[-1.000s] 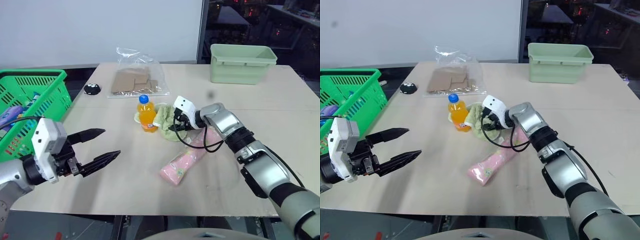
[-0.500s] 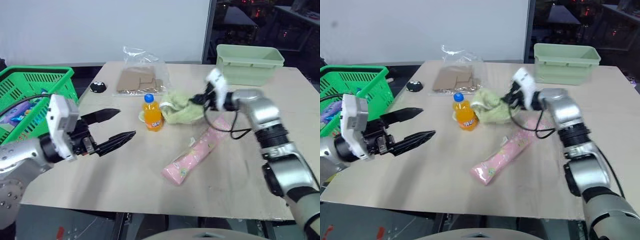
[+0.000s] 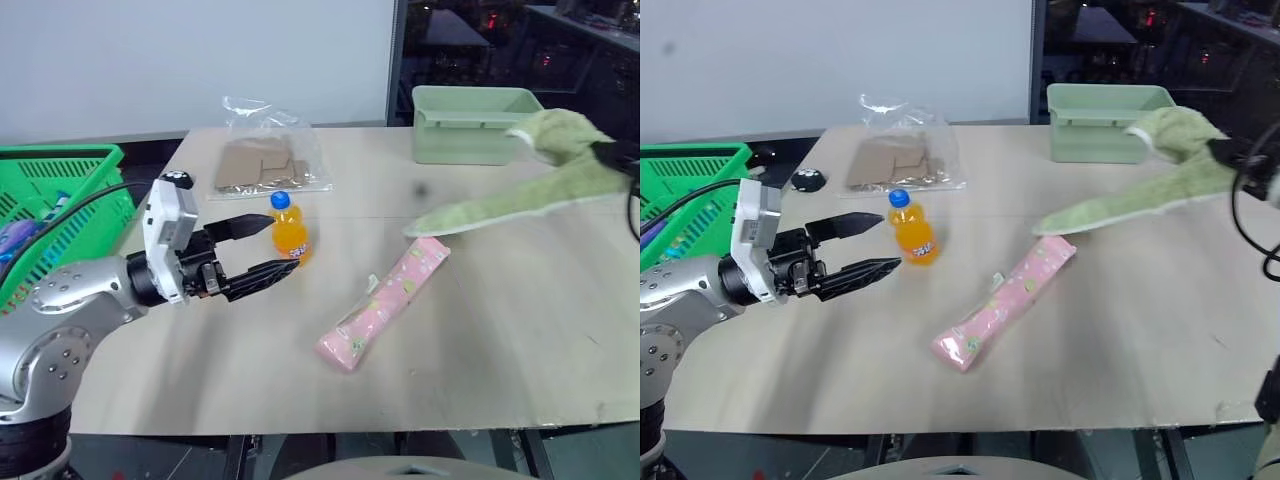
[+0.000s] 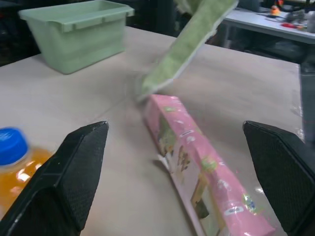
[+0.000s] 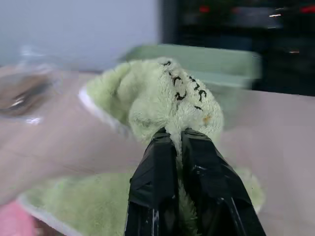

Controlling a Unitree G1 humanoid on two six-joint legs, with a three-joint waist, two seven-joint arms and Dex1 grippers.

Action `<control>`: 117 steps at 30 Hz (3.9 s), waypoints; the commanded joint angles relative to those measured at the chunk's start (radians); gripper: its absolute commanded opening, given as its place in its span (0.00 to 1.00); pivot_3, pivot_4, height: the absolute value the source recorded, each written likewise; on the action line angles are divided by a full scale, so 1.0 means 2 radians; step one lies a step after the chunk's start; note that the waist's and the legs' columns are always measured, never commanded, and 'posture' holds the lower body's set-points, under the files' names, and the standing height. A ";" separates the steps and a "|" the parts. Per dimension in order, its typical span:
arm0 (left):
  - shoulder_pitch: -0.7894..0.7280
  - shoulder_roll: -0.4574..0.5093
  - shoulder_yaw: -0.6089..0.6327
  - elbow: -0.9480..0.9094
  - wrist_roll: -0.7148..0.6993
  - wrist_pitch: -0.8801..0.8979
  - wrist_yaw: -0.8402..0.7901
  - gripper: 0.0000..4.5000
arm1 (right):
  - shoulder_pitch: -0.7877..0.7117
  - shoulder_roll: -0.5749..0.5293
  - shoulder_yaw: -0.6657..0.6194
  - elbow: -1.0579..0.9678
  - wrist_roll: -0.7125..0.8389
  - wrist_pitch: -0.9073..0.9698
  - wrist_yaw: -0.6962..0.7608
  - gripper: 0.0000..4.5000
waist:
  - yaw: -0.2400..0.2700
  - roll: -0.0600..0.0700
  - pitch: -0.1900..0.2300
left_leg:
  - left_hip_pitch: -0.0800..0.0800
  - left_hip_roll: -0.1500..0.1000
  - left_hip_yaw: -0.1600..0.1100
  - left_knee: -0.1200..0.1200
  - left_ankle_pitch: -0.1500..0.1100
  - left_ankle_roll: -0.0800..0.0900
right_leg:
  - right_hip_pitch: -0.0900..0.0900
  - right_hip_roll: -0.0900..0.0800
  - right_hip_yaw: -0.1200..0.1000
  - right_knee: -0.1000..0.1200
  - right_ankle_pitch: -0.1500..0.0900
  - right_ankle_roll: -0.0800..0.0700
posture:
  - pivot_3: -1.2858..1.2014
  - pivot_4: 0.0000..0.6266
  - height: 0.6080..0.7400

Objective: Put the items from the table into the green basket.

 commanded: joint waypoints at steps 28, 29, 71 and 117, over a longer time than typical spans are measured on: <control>0.009 0.008 -0.020 0.008 0.043 -0.025 -0.031 1.00 | 0.226 0.005 0.064 -0.215 0.122 -0.080 0.137 0.99 | -0.013 -0.002 -0.002 | 0.001 0.002 -0.002 0.000 0.000 0.000 | 0.001 0.002 -0.001 0.000 0.000 0.004 | 0.49 0.00 1.00; 0.011 0.009 -0.024 0.008 0.050 -0.026 -0.034 1.00 | 0.251 0.003 0.074 -0.240 0.123 -0.077 0.142 0.99 | -0.012 -0.002 -0.002 | 0.000 0.002 -0.003 0.000 0.000 0.000 | 0.001 0.002 -0.002 0.000 -0.001 0.003 | 0.49 0.00 1.00; -0.081 -0.114 -0.401 -0.013 0.370 0.143 0.223 0.88 | 0.383 -0.022 0.061 -0.338 0.130 -0.102 0.150 1.00 | -0.022 -0.003 -0.002 | 0.008 -0.001 -0.003 0.005 -0.001 -0.001 | 0.011 0.001 0.001 -0.002 -0.001 0.003 | 0.46 0.00 1.00; -0.313 -0.135 -0.190 0.046 0.303 0.084 0.165 0.00 | 0.154 0.056 0.074 -0.244 0.244 -0.101 0.114 1.00 | -0.020 -0.006 0.004 | 0.002 -0.001 -0.005 0.005 0.000 0.001 | 0.007 0.002 0.000 -0.002 -0.001 0.004 | 0.49 0.00 1.00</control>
